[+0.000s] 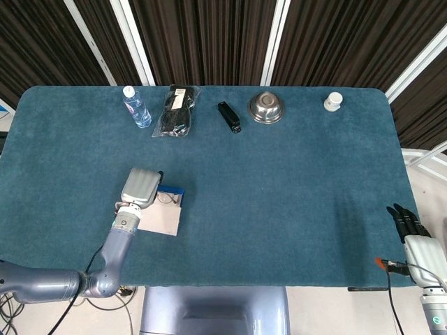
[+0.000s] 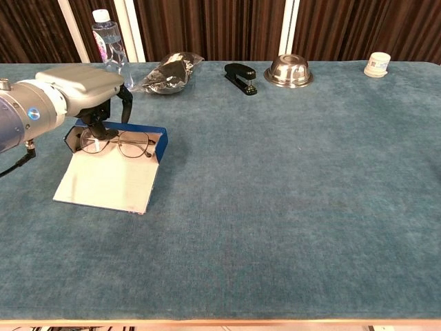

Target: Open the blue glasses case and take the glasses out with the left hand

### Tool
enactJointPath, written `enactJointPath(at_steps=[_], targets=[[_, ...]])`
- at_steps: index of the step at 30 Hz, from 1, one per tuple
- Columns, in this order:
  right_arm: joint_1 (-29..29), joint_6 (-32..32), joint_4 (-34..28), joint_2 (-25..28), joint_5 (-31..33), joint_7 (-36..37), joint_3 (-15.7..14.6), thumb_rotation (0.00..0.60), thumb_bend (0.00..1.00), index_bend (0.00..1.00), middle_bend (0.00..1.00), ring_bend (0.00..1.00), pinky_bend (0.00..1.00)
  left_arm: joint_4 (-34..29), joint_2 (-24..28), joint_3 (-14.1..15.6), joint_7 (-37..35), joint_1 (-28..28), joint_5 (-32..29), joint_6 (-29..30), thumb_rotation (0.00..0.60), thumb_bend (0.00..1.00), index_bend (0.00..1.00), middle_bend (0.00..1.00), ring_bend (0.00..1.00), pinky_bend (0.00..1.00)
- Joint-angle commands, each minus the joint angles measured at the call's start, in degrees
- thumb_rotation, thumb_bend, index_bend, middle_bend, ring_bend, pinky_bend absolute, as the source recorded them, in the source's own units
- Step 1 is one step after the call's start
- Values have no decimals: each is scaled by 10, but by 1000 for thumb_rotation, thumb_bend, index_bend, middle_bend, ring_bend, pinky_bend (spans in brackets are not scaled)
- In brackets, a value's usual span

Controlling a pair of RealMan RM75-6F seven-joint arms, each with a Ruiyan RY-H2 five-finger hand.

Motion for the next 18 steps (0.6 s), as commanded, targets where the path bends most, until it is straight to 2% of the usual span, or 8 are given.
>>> enactJointPath(at_steps=[1, 18], targets=[[0, -1, 0, 0, 1, 0, 0, 600, 116, 0, 0, 0, 212, 0, 0, 2, 5, 4, 9, 6, 600, 399, 534, 999, 913, 933], [0, -2, -2, 1, 2, 0, 0, 600, 116, 0, 0, 0, 212, 7, -2, 0, 5, 27, 35, 7, 600, 408, 537, 1000, 913, 935]])
